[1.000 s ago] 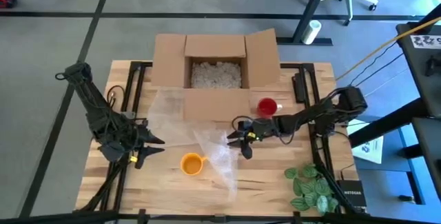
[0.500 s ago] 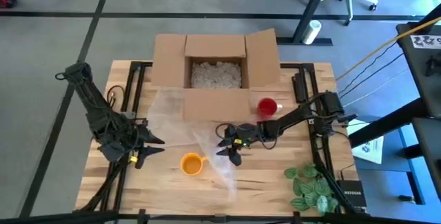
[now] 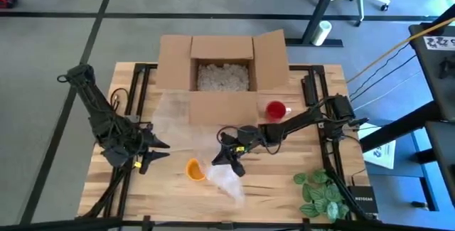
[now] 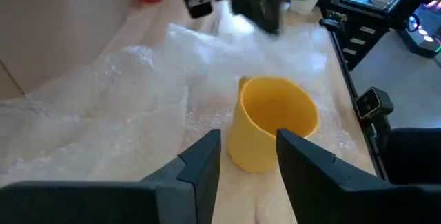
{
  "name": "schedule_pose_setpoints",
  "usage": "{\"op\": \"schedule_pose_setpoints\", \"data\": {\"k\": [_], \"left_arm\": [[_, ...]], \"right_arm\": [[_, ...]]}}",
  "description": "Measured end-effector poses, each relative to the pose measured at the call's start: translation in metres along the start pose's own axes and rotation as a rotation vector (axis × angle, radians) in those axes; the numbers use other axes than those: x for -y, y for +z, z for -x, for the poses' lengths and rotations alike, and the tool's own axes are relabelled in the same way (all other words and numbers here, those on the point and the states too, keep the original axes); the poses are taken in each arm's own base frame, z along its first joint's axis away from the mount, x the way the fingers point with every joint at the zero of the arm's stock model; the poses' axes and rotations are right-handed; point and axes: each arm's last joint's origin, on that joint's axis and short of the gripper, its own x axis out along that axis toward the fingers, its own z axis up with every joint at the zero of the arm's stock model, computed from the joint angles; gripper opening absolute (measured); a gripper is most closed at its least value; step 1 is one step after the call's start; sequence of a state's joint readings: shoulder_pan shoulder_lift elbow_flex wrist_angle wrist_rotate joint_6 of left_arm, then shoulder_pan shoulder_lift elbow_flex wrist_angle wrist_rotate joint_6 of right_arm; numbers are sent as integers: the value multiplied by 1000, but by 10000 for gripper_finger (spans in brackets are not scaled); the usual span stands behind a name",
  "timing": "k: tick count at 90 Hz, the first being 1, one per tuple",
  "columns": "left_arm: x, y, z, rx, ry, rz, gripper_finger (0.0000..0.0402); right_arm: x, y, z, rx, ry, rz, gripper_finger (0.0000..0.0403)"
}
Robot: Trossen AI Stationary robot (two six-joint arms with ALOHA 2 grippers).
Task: Wrap mug
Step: Wrap the yellow mug using the bubble wrap
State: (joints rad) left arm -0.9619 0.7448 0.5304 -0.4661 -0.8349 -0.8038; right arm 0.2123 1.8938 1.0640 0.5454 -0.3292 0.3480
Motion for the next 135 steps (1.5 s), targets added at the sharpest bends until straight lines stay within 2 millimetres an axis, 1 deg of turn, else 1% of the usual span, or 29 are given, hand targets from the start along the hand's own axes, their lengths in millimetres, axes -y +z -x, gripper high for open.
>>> {"op": "schedule_pose_setpoints", "data": {"k": [12, 20, 33, 42, 52, 57, 61, 65, 69, 74, 78, 85, 98, 106, 124, 135], "left_arm": [[0, 0, 0, -2, 2, -7, 123], [0, 0, 0, -2, 1, -12, 123], [0, 0, 0, -1, 0, -12, 123], [0, 0, 0, 2, -3, -7, 123], [1, 1, 0, 9, -10, -6, 123], [1, 1, 0, 11, -11, -8, 123], [2, 2, 0, 17, -18, -9, 123], [3, 3, 0, 20, -21, -18, 123], [3, 3, 0, 23, -23, -19, 123], [3, 3, 0, 23, -24, -21, 123], [3, 4, 0, 26, -26, -18, 123], [4, 4, 0, 29, -29, -15, 123], [4, 4, 0, 29, -29, -16, 123], [4, 4, 0, 29, -29, -26, 123], [4, 4, 0, 29, -29, -16, 123], [4, 4, 0, 29, -29, -8, 123]], "right_arm": [[-10, 28, -9, -52, -3, 65, 1], [-15, 48, -12, -55, -7, 97, 0], [-17, 62, -20, -46, -4, 129, 0], [-14, 66, -32, -34, 0, 135, 0], [-7, 62, -52, -53, 47, 131, 0], [-2, 57, -62, -82, 71, 122, 0], [-1, 59, -70, -71, 95, 128, 0], [2, 57, -77, -88, 111, 122, 0], [4, 62, -83, -62, 130, 132, 0], [7, 62, -87, -82, 145, 118, 0], [9, 67, -91, -56, 151, 113, 0], [14, 68, -94, -63, 147, 86, 1], [15, 74, -95, -38, 143, 93, 11], [16, 74, -94, -38, 155, 94, 35], [16, 74, -94, -40, 151, 85, 107], [17, 77, -93, -29, 147, 96, 127]]}}
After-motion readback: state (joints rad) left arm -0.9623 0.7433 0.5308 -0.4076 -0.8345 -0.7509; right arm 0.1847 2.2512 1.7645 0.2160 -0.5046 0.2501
